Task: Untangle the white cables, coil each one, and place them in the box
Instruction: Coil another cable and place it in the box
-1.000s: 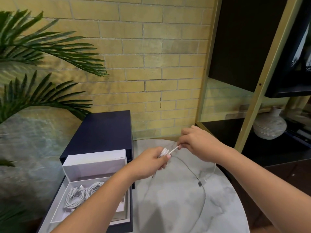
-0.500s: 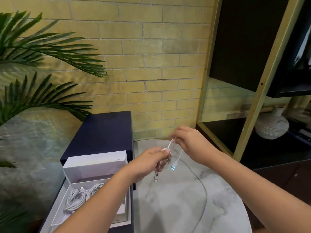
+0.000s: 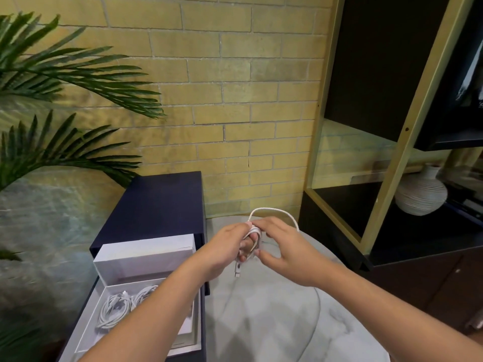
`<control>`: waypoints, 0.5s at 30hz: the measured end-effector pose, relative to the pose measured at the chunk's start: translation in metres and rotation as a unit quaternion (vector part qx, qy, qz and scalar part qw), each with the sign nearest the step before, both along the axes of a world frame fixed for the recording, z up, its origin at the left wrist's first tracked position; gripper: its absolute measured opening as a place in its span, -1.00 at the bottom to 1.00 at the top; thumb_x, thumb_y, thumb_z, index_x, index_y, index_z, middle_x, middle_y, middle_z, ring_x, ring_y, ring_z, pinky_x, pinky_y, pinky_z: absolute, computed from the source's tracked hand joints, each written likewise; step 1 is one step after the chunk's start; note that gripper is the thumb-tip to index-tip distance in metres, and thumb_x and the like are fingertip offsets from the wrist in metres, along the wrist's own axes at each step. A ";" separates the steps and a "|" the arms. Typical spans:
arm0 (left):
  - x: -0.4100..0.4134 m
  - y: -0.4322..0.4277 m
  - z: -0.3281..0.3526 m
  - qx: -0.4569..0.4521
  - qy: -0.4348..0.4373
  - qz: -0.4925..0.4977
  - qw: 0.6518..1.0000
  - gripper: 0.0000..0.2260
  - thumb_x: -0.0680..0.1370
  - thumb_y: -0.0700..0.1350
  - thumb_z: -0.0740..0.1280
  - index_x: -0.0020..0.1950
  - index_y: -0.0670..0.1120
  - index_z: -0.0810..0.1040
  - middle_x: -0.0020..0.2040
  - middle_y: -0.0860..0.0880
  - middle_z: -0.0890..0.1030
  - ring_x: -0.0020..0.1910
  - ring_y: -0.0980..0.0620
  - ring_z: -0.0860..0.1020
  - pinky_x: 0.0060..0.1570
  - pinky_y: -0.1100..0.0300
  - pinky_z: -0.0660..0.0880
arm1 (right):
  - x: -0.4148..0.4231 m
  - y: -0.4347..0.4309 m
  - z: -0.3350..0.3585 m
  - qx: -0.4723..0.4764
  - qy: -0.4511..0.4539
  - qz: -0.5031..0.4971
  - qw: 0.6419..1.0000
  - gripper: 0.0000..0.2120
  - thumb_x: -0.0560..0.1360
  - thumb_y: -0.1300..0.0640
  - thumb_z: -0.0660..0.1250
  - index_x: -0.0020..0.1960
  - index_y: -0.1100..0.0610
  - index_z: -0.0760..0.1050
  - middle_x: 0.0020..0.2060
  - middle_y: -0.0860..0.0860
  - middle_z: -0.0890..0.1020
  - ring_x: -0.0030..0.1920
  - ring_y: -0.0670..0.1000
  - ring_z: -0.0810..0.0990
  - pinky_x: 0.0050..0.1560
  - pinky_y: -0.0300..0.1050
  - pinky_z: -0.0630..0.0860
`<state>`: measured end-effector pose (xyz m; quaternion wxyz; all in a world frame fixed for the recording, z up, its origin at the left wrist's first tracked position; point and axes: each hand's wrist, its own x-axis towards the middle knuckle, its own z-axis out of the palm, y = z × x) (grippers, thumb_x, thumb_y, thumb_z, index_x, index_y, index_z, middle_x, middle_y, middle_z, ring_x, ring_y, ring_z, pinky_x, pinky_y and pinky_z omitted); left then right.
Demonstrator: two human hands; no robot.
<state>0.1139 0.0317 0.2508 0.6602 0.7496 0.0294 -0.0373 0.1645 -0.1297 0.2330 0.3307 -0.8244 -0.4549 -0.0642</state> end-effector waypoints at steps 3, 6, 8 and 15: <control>0.000 0.000 0.002 0.010 0.002 -0.008 1.000 -0.68 0.67 -0.06 0.05 -0.23 -0.11 0.42 -0.51 0.07 0.25 -0.50 0.09 0.27 -0.39 0.22 0.24 | 0.000 0.000 -0.003 0.026 0.020 -0.031 0.999 -0.49 0.51 0.06 0.33 0.42 -0.05 0.29 0.23 -0.18 0.33 0.22 -0.21 0.38 0.24 -0.27 0.41; -0.001 0.000 -0.001 0.020 0.005 -0.019 1.000 -0.67 0.67 -0.06 0.05 -0.24 -0.11 0.42 -0.51 0.06 0.23 -0.50 0.08 0.24 -0.40 0.23 0.23 | 0.001 0.001 -0.003 0.026 -0.001 -0.048 0.998 -0.53 0.51 0.06 0.32 0.40 -0.01 0.34 0.21 -0.15 0.32 0.18 -0.22 0.38 0.20 -0.30 0.41; 0.000 0.001 -0.002 0.019 0.007 -0.022 1.000 -0.67 0.66 -0.07 0.04 -0.24 -0.12 0.42 -0.52 0.06 0.23 -0.51 0.09 0.24 -0.42 0.24 0.23 | 0.000 0.003 -0.003 0.024 -0.007 -0.047 0.999 -0.56 0.50 0.06 0.32 0.37 0.00 0.38 0.20 -0.15 0.35 0.15 -0.22 0.38 0.17 -0.33 0.40; 0.000 -0.003 -0.001 0.023 -0.001 -0.038 0.999 -0.68 0.67 -0.10 0.03 -0.23 -0.13 0.40 -0.52 0.06 0.22 -0.51 0.09 0.24 -0.45 0.26 0.24 | -0.004 0.015 -0.003 0.089 0.043 -0.082 0.992 -0.77 0.48 0.21 0.33 0.12 0.08 0.56 -0.05 -0.08 0.58 -0.03 -0.12 0.54 0.00 -0.25 0.52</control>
